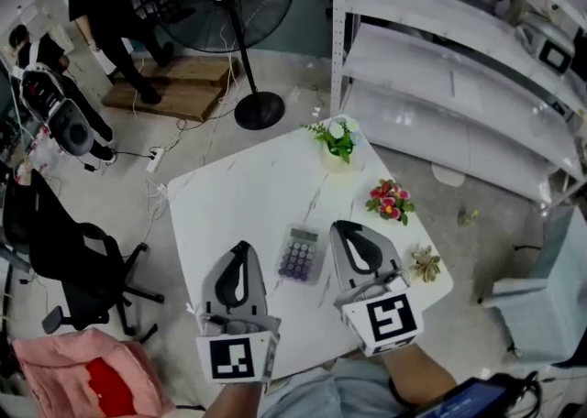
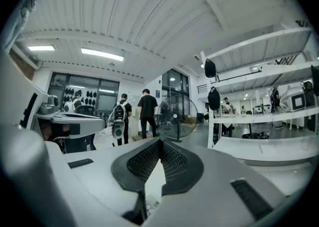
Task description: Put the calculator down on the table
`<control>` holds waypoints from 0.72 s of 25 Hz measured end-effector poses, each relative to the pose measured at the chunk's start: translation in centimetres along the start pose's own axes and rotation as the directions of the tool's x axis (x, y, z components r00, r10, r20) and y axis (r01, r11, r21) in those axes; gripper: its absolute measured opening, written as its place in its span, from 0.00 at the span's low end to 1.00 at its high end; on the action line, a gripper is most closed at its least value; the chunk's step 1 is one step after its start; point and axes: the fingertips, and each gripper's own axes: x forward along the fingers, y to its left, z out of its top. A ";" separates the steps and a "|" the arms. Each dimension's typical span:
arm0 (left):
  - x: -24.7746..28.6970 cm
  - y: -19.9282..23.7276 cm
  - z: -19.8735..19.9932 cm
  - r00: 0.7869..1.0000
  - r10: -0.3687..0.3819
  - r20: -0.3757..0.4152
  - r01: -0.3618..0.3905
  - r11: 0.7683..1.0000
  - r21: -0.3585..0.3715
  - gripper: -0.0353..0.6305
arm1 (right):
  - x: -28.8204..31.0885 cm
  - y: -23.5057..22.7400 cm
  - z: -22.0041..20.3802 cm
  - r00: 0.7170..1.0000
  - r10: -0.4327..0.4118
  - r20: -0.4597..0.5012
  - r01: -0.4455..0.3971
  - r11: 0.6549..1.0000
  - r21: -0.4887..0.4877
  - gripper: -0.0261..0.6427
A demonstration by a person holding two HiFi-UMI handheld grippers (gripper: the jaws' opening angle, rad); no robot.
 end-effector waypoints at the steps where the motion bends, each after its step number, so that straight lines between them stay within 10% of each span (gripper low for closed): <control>1: -0.4 0.4 0.5 1.000 0.010 0.012 -0.010 1.000 0.002 0.06 | -0.2 0.3 0.6 1.000 0.000 0.016 0.000 1.000 -0.007 0.06; 18: -4.3 2.1 3.7 0.994 0.024 0.108 -0.025 1.000 0.008 0.06 | -2.8 3.6 5.3 0.991 -0.005 0.136 0.017 0.996 -0.089 0.06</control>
